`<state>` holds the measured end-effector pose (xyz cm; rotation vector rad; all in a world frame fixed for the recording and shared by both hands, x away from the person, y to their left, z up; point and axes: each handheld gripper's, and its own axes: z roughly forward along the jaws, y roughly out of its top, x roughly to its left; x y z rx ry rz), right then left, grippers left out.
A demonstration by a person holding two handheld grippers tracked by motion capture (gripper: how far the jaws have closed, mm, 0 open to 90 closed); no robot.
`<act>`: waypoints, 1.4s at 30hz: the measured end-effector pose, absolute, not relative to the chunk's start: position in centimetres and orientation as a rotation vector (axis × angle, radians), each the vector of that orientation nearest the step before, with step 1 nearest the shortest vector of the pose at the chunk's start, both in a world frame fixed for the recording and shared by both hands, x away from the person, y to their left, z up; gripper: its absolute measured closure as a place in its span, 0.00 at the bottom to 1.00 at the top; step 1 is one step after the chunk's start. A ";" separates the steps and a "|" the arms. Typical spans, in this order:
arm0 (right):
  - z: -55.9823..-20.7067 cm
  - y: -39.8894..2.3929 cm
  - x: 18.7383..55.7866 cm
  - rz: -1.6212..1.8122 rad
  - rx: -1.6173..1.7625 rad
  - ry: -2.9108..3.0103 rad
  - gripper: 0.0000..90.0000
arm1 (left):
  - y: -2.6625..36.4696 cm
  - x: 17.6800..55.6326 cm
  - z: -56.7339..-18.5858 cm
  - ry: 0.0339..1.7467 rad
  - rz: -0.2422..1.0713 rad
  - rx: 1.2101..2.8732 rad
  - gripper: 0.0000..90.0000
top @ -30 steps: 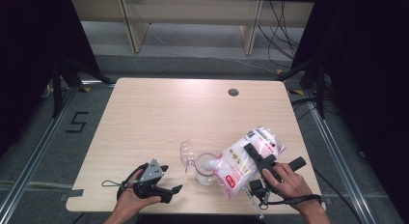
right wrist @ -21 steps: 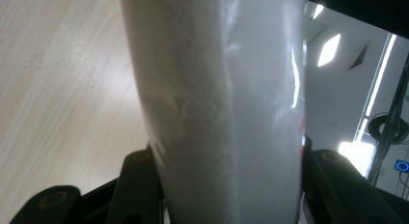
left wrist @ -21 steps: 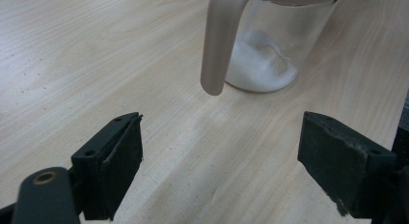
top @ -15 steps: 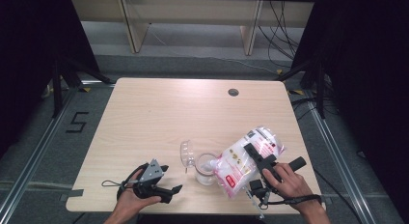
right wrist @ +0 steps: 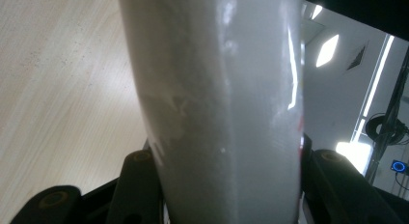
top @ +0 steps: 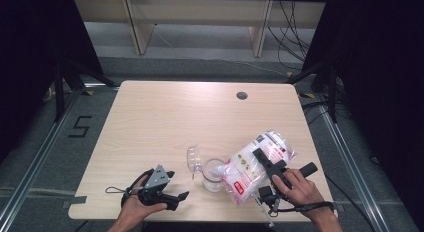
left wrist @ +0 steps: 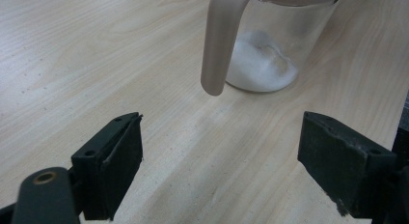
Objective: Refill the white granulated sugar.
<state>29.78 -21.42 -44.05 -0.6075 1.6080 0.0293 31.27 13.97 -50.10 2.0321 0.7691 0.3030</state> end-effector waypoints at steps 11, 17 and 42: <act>-44.0 -21.4 29.8 0.027 -0.605 1.610 0.63 | 14.0 31.3 -50.1 0.768 0.314 2.043 0.17; -44.1 -21.4 29.8 0.028 -0.606 1.610 0.63 | 13.9 31.3 -50.1 0.767 0.303 2.033 0.17; -43.8 -21.2 29.6 0.019 -0.627 1.589 0.63 | 14.1 31.3 -50.0 0.769 0.301 2.051 0.17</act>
